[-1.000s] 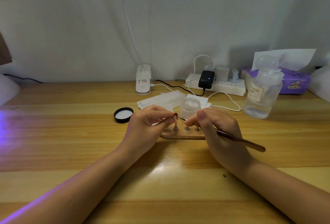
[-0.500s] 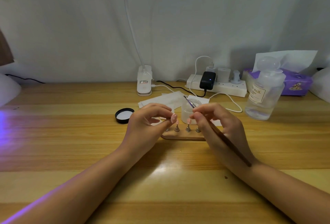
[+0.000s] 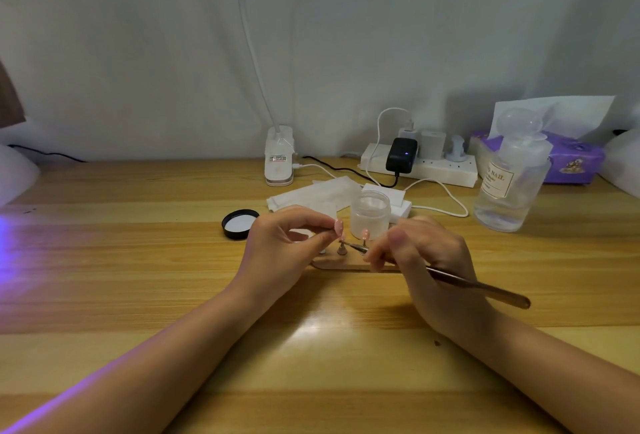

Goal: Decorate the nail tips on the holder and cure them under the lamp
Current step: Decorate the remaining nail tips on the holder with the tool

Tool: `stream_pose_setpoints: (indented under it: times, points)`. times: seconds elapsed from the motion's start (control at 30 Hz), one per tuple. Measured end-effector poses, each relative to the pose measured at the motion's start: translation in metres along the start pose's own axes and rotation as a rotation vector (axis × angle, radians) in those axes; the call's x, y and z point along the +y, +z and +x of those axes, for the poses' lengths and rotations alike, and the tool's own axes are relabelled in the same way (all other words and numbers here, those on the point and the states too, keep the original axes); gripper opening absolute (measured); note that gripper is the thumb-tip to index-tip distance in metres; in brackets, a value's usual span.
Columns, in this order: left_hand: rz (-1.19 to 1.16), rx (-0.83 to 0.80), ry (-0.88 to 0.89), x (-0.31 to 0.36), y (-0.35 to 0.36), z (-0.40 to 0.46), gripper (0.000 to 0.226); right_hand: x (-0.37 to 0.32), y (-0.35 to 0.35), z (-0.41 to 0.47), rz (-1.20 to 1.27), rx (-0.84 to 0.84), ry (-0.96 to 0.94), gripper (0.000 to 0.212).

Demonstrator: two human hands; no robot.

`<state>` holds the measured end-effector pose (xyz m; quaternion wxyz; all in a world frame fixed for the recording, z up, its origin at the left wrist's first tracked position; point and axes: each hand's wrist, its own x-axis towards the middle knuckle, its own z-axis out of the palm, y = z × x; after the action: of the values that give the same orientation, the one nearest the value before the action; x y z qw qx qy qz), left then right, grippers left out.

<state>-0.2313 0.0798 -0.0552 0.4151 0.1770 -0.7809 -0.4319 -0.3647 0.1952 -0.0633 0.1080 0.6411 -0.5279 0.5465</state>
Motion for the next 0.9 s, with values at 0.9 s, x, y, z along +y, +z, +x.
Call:
stream_pose_setpoints:
  times: [0.9]
  points:
    - [0.025, -0.017, -0.012, 0.0034, -0.0004, -0.0008, 0.016, 0.0036, 0.002, -0.0007, -0.07, 0.028, -0.059, 0.056]
